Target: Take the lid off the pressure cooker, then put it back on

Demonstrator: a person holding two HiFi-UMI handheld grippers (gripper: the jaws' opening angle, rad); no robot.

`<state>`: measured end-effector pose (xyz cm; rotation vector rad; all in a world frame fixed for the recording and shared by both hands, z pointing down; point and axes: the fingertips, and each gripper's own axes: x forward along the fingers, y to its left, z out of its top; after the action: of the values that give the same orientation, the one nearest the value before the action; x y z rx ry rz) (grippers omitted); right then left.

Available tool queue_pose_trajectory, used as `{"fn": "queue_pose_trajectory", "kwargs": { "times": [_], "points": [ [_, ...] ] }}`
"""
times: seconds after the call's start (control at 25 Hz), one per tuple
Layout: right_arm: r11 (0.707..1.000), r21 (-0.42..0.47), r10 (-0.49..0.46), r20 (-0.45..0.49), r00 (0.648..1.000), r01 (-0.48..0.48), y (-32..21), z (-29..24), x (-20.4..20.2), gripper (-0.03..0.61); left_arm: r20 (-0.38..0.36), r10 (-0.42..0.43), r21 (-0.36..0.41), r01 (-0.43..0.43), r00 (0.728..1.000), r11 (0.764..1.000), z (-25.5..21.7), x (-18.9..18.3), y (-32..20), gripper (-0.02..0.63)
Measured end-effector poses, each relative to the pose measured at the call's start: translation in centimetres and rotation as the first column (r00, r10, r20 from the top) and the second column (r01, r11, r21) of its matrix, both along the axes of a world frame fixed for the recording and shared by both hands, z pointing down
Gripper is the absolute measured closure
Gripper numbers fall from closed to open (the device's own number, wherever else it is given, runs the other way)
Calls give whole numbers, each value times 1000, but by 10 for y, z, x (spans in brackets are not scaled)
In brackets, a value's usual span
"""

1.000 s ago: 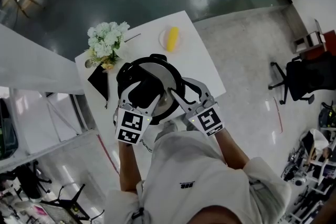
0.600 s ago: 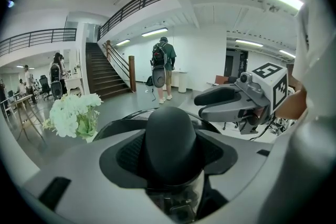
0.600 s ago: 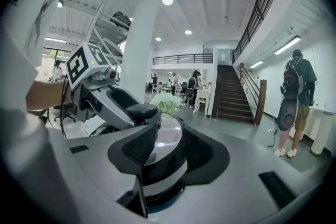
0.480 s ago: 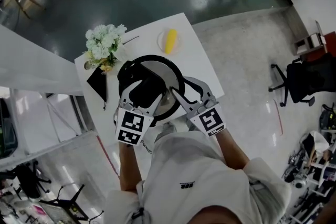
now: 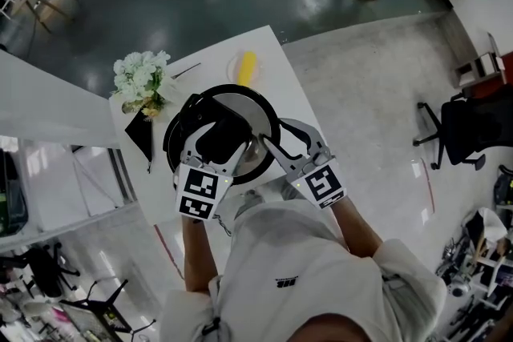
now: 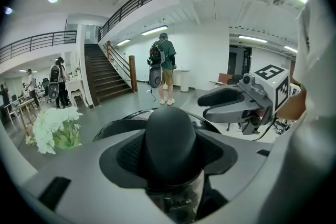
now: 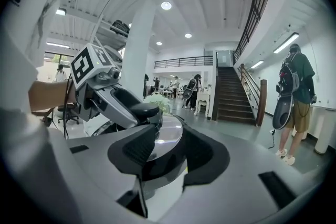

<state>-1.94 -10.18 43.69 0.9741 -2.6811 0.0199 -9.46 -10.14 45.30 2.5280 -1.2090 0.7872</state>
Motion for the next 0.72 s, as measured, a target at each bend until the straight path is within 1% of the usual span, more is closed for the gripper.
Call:
{"fn": "queue_pose_trajectory", "kwargs": {
  "times": [0.12,0.28,0.36,0.48,0.68,0.72],
  "points": [
    [1000,-13,-1,6,1000,1,-7,2,21,413,-1,-1,-7,1,1000,1000,2,22,-7,325],
    [1000,-7,-11,8,1000,11,-16,6,44,413,-3,-1,-19,1,1000,1000,6,48,-16,325],
    [999,-40,3,7,1000,-3,-19,7,57,413,-5,-1,-22,1,1000,1000,8,60,-21,325],
    [999,-41,7,6,1000,-7,-25,11,75,413,-5,1,-29,-1,1000,1000,11,78,-28,325],
    [997,-75,33,-5,999,-34,-34,18,109,413,-6,4,-40,-5,1000,999,20,111,-39,325],
    [997,-68,33,-7,999,-33,-37,20,116,413,-8,3,-43,-3,1000,999,22,116,-41,325]
  ]
}}
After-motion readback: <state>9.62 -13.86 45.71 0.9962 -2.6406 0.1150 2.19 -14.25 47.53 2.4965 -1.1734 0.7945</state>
